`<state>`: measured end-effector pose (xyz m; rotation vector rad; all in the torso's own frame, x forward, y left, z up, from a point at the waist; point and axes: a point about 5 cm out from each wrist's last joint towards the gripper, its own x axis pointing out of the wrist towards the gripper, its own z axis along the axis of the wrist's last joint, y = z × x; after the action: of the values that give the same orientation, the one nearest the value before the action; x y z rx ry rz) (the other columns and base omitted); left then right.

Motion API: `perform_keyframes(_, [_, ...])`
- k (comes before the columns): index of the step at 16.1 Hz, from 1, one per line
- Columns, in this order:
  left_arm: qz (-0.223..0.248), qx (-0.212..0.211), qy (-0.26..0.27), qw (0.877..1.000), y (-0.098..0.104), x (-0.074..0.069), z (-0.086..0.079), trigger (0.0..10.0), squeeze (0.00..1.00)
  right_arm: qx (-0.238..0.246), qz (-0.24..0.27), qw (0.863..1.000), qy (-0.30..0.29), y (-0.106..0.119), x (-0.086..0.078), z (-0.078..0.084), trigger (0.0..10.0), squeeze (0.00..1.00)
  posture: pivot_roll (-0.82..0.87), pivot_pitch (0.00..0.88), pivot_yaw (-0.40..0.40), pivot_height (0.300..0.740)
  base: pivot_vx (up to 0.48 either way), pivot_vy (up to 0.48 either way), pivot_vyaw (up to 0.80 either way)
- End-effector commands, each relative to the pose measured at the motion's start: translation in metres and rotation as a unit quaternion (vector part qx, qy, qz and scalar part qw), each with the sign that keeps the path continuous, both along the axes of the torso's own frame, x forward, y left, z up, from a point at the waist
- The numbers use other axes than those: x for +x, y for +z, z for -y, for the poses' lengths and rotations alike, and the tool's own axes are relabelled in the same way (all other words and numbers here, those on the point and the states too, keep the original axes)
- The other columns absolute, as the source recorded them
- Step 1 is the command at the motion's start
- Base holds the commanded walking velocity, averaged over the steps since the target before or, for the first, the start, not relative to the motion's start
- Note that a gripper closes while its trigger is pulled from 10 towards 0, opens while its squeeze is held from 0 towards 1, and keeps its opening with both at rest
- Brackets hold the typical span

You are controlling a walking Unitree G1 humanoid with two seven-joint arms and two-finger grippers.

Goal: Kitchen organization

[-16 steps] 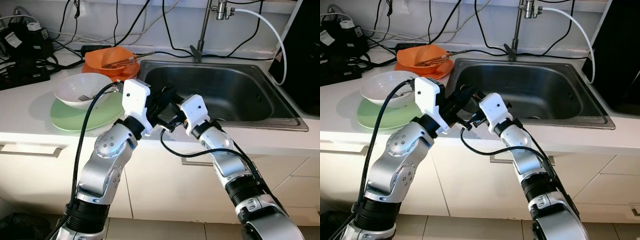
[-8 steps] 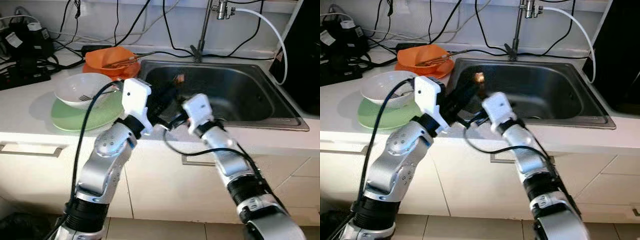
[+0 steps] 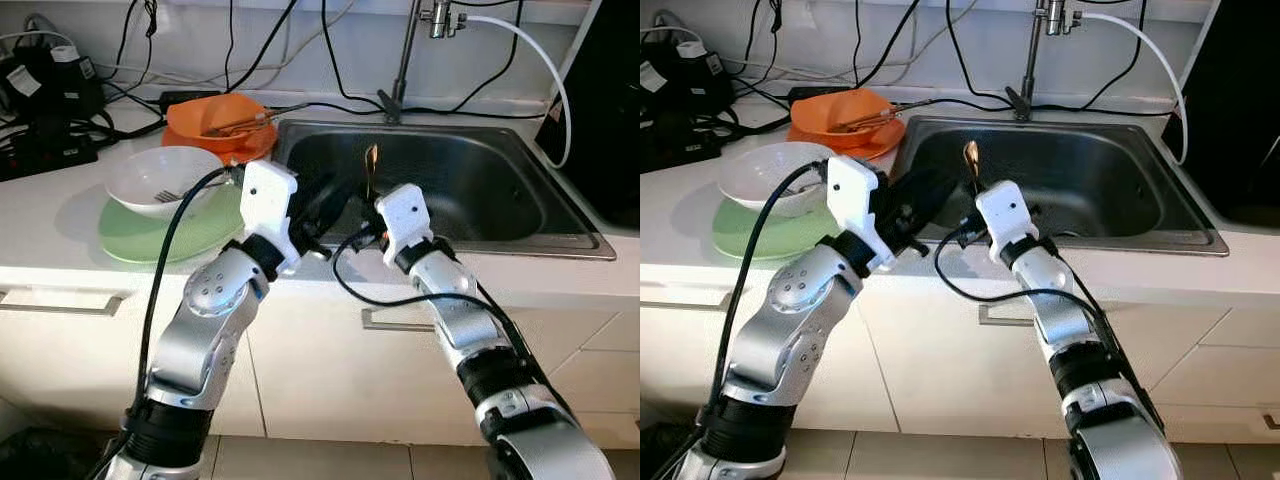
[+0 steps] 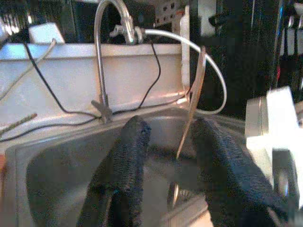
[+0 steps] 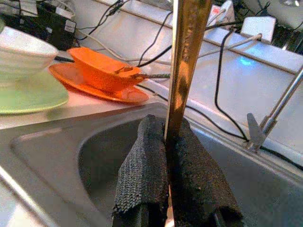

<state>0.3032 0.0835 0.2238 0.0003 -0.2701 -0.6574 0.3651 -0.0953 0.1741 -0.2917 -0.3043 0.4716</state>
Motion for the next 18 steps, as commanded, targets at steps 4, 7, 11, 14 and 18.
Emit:
perform_keyframes(4, [-0.012, 0.041, 0.01, 0.999, -0.006, 0.0, -0.018, 10.0, 0.0, 0.016, -0.005, 0.999, -0.035, 0.006, 0.009, 0.012, 0.0, 0.0, 0.14, 0.024, 0.013, 0.74, 0.0, 0.0, 0.0])
perform_keyframes(7, [-0.026, 0.051, 0.021, 0.998, -0.01, -0.002, -0.024, 10.0, 0.0, 0.021, -0.014, 0.998, -0.05, 0.004, 0.013, 0.015, 0.0, 0.0, 0.14, 0.025, 0.008, 0.74, 0.0, 0.0, 0.0])
perform_keyframes(11, [-0.078, 0.091, 0.016, 0.993, -0.031, -0.008, -0.025, 10.0, 0.0, 0.02, -0.024, 0.997, -0.064, 0.004, 0.019, 0.015, 0.0, 0.0, 0.14, 0.025, 0.007, 0.74, 0.0, 0.0, 0.0])
perform_keyframes(14, [-0.116, 0.123, -0.002, 0.986, -0.048, -0.015, -0.021, 10.0, 0.0, 0.02, -0.032, 0.996, -0.085, 0.009, 0.026, 0.017, 10.0, 0.0, 0.15, 0.022, -0.001, 0.74, 0.0, 0.0, 0.0])
perform_keyframes(18, [-0.118, 0.118, 0.004, 0.986, -0.049, -0.016, -0.02, 10.0, 0.0, 0.025, -0.045, 0.994, -0.099, 0.01, 0.031, 0.02, 10.0, 0.0, 0.16, 0.015, -0.006, 0.74, 0.0, 0.0, 0.0])
